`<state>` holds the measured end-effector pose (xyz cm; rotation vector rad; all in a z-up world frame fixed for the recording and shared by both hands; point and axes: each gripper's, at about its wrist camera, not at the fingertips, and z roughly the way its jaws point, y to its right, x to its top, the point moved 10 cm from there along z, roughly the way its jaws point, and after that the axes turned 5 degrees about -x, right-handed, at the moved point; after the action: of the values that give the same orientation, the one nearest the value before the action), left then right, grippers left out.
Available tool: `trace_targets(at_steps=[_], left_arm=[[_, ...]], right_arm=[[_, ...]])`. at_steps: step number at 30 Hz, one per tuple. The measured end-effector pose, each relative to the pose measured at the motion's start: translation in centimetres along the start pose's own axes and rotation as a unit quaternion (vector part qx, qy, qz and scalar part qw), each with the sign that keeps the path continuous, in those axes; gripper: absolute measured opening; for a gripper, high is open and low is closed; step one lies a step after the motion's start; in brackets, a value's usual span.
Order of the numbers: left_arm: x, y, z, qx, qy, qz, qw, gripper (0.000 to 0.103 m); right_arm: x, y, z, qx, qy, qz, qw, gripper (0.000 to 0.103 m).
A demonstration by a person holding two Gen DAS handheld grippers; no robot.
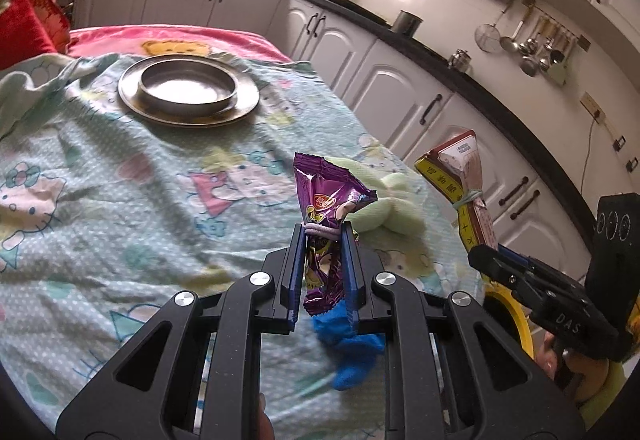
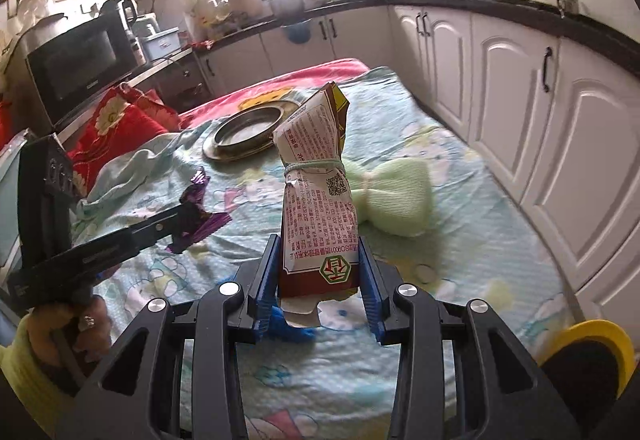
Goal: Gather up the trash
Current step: 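Carry the purple wrapper in the left tool and pink packet in the right over the bin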
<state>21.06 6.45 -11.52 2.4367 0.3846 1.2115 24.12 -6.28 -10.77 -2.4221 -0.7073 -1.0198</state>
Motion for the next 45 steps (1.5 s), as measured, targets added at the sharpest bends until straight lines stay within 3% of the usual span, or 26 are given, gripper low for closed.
trace_targets(at_steps=[29,45], left_arm=[[-2.9,9.9,0.9,-0.054,-0.018,0.084,0.9948,0.012],[-6.1,15.9,3.1,-0.093,-0.048,0.136,0.9851,0.012]], right_arm=[[-4.2,10.9,-8.8,-0.093,0.038,0.081,0.992,0.036],[-7.5,16.0,-12.9,-0.141,0.047,0.135,0.980,0.036]])
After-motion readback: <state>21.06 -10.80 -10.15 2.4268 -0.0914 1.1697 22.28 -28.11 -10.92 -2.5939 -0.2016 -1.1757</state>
